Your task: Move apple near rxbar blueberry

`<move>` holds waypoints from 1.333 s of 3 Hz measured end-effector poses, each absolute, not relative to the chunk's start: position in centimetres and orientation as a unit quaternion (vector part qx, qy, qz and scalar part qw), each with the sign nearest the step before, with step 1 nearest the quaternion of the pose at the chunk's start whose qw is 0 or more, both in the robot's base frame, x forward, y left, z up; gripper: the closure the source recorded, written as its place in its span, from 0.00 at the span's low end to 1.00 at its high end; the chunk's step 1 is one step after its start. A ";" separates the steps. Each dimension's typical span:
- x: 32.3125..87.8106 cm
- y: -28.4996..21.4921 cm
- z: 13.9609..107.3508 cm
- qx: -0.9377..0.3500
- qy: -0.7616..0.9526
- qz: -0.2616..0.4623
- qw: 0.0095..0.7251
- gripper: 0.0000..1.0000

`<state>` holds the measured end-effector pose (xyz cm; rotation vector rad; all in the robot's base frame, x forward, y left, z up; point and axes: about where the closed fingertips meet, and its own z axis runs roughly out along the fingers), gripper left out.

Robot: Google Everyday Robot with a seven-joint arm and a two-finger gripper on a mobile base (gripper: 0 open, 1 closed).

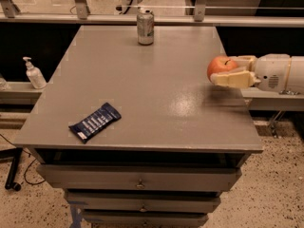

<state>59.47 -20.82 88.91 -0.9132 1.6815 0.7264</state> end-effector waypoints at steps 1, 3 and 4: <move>59.5 -20.5 89.0 -0.382 0.699 0.306 0.521 1.00; 58.8 -16.2 88.2 -0.410 0.684 0.328 0.507 1.00; 57.8 -8.8 87.2 -0.452 0.656 0.368 0.480 1.00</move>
Offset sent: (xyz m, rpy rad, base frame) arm -0.0001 0.0033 0.0015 0.0048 -0.0023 0.0060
